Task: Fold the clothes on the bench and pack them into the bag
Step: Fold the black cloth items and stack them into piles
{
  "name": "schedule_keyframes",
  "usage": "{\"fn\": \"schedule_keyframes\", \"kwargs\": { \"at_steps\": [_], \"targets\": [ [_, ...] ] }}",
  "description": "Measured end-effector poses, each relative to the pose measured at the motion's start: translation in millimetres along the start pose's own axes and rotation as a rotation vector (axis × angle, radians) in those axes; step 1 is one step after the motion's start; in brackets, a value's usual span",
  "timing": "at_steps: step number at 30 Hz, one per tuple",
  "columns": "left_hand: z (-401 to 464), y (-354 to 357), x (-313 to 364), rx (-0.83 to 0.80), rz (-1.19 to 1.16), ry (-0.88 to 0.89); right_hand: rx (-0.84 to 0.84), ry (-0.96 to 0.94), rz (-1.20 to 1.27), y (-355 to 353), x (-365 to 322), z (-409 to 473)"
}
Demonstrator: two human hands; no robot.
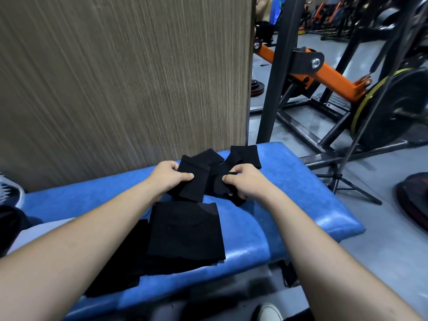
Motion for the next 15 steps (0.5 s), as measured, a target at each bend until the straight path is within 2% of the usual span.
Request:
{"fn": "schedule_keyframes", "kwargs": {
  "at_steps": [10, 15],
  "targets": [
    [-8.9, 18.5, 4.0, -0.165, 0.063, -0.05, 0.028, -0.069, 0.138, 16.6, -23.1, -1.2],
    [-13.3, 32.8, 8.7, -0.311, -0.107, -0.038, -0.049, -0.146, 0.109, 32.2, -37.3, -3.8]
  ]
}}
Point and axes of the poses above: each hand's wrist, its own z-axis towards the middle knuckle, its own y-axis out of the palm, x = y × z, the point moved 10 cm from there along z, towards the middle knuckle, and after that the axes turned 8 degrees about -z, right-handed, at the moved point
